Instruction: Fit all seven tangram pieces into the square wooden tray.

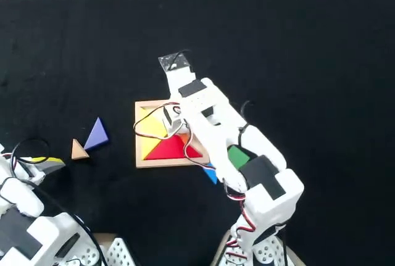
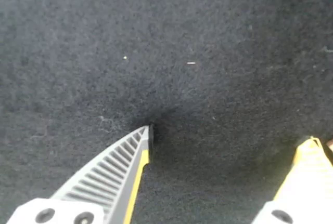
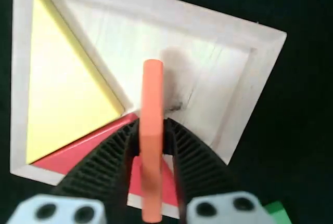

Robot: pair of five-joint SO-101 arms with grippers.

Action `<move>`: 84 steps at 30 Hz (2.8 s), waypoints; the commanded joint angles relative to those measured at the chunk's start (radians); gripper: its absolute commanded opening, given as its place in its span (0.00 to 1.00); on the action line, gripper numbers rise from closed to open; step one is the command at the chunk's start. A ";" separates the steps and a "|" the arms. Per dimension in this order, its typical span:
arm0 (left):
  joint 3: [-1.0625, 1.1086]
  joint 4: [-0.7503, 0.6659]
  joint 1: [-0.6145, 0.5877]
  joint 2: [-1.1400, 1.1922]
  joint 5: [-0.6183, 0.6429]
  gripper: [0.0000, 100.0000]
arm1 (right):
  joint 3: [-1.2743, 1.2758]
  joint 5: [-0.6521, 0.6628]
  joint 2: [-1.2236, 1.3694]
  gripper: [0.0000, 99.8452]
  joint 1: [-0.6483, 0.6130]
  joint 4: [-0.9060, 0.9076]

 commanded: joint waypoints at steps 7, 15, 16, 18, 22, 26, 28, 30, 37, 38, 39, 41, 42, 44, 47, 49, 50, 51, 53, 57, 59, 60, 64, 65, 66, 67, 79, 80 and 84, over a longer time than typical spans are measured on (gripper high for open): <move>0.022 -0.008 -0.002 0.015 0.005 0.41 | -0.050 0.015 -0.018 0.19 -0.017 0.031; 0.022 -0.008 -0.002 0.015 0.005 0.41 | -0.107 0.069 -0.018 0.19 0.038 0.055; 0.022 -0.008 -0.004 0.015 0.005 0.41 | -0.111 0.080 -0.018 0.19 0.041 0.060; 0.022 -0.008 -0.004 0.015 0.005 0.41 | -0.116 0.092 -0.015 0.19 0.044 0.063; 0.022 -0.008 -0.004 0.015 0.005 0.41 | -0.117 0.097 -0.012 0.19 0.055 0.055; 0.022 -0.008 -0.005 0.015 0.005 0.41 | -0.117 0.141 -0.012 0.19 0.077 0.054; 0.022 -0.008 -0.005 0.015 0.005 0.41 | -0.117 0.143 -0.012 0.19 0.094 0.054; 0.022 -0.008 -0.005 0.015 0.005 0.41 | -0.117 0.143 -0.012 0.19 0.110 0.054; 0.022 -0.008 -0.004 0.015 0.005 0.41 | -0.153 0.143 -0.025 0.19 0.084 0.058; 0.022 -0.008 -0.004 0.015 0.005 0.41 | -0.166 0.143 -0.025 0.19 0.072 0.055; 0.022 -0.008 -0.004 0.015 0.005 0.41 | -0.182 0.143 -0.024 0.19 0.060 0.054; 0.022 -0.008 -0.005 0.015 0.005 0.41 | -0.216 0.158 -0.004 0.16 0.034 0.035; 0.022 -0.008 -0.005 0.015 0.005 0.41 | -0.234 0.184 0.015 0.14 0.025 0.025; 0.022 -0.008 -0.005 0.015 0.005 0.41 | -0.285 0.218 0.070 0.12 0.021 0.025; 0.022 -0.008 -0.005 0.015 0.005 0.41 | -0.386 0.218 0.183 0.11 0.025 0.069; 0.022 -0.008 -0.005 0.015 0.005 0.41 | -0.461 0.218 0.259 0.11 0.026 0.127; 0.022 -0.008 -0.005 0.015 0.005 0.41 | -0.498 0.218 0.294 0.11 0.026 0.155; 0.022 -0.008 -0.005 0.015 0.005 0.41 | -0.533 0.219 0.326 0.11 0.026 0.184; 0.022 -0.008 -0.004 0.015 0.005 0.41 | -0.584 0.226 0.367 0.11 0.026 0.233; 0.022 -0.008 -0.004 0.015 0.005 0.41 | -0.611 0.227 0.380 0.11 0.023 0.276; 0.022 -0.008 -0.004 0.015 0.005 0.41 | -0.610 0.227 0.371 0.11 0.025 0.292; 0.022 -0.008 -0.004 0.015 0.005 0.41 | -0.610 0.227 0.364 0.11 0.025 0.302; 0.022 -0.008 -0.004 0.015 0.005 0.41 | -0.610 0.229 0.357 0.11 0.025 0.359; 0.022 -0.008 -0.004 0.015 0.005 0.41 | -0.610 0.230 0.357 0.11 0.023 0.373; 0.022 -0.008 -0.004 0.015 0.005 0.41 | -0.610 0.239 0.357 0.11 0.023 0.385; 0.022 -0.008 -0.004 0.015 0.005 0.41 | -0.607 0.247 0.355 0.11 0.023 0.394; 0.022 -0.008 -0.002 0.015 0.005 0.41 | -0.544 0.249 0.147 0.11 0.021 0.382; 0.022 -0.008 -0.002 0.015 0.005 0.41 | -0.542 0.250 0.116 0.11 0.020 0.382; 0.013 -0.005 0.027 0.005 0.005 0.41 | -0.533 0.307 0.019 0.11 -0.003 0.385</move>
